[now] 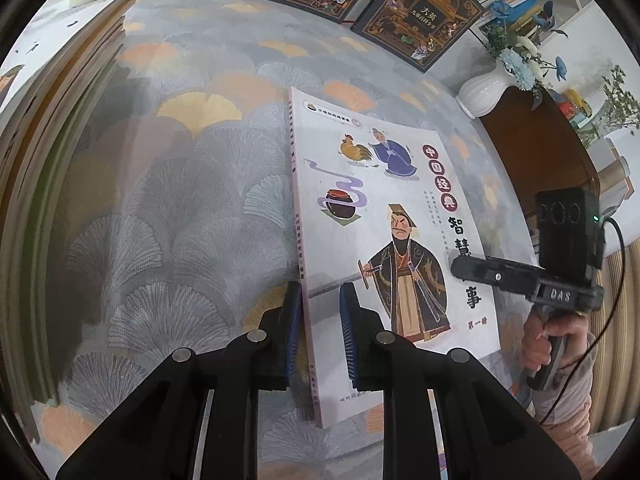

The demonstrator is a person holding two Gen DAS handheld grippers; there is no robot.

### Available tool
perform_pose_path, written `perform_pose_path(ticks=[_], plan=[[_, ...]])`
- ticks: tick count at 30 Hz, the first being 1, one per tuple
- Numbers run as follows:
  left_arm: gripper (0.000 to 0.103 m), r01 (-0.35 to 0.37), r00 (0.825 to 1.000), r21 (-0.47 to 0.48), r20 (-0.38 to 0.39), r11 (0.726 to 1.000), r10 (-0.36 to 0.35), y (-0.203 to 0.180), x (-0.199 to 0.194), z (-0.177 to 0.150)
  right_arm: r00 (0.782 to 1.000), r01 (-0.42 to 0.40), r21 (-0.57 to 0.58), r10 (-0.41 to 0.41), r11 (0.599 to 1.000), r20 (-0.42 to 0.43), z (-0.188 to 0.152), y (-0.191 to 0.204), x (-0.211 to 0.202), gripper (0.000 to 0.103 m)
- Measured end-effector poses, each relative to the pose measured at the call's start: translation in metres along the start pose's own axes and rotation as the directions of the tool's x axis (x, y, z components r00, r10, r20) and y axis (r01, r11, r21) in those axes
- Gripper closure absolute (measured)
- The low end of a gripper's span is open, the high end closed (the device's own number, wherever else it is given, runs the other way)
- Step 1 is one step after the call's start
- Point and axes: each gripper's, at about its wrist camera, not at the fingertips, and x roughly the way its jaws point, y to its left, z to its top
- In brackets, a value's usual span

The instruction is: Organize books

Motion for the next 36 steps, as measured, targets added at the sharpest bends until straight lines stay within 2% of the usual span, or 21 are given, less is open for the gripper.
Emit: perform_pose_path(ticks=[9,16,26,33,36], plan=[[0.086,0.027,0.999,0.001,-0.037,1.0,-0.027,-0.003,-0.006,-0.007,0.998,0.059,-0.109,-0.058,0.992,0.013,-0.013,0.036,-0.015,0.087],[0.086,0.051,0.999,0.011,-0.016,0.999,-0.051,-0.005,-0.02,-0.01,0.997,0.07,-0.147,-0.064,0.987,0.05,-0.018,0.057,-0.029,0.087],[0.086,0.074,0.995,0.054,0.066,0.996,-0.078,-0.014,-0.06,-0.003,0.989,0.086,-0.199,-0.06,0.976,0.133,-0.017,0.09,-0.05,0.087],[0.086,0.034,0.988,0.086,0.15,0.996,-0.047,-0.015,-0.096,0.016,0.983,0.087,-0.269,-0.04,0.959,0.177,0.0,0.128,-0.056,0.086],[0.085,0.012,0.978,0.094,0.207,0.996,-0.031,-0.014,-0.12,0.028,0.982,0.083,-0.303,-0.026,0.949,0.188,0.016,0.149,-0.056,0.086]])
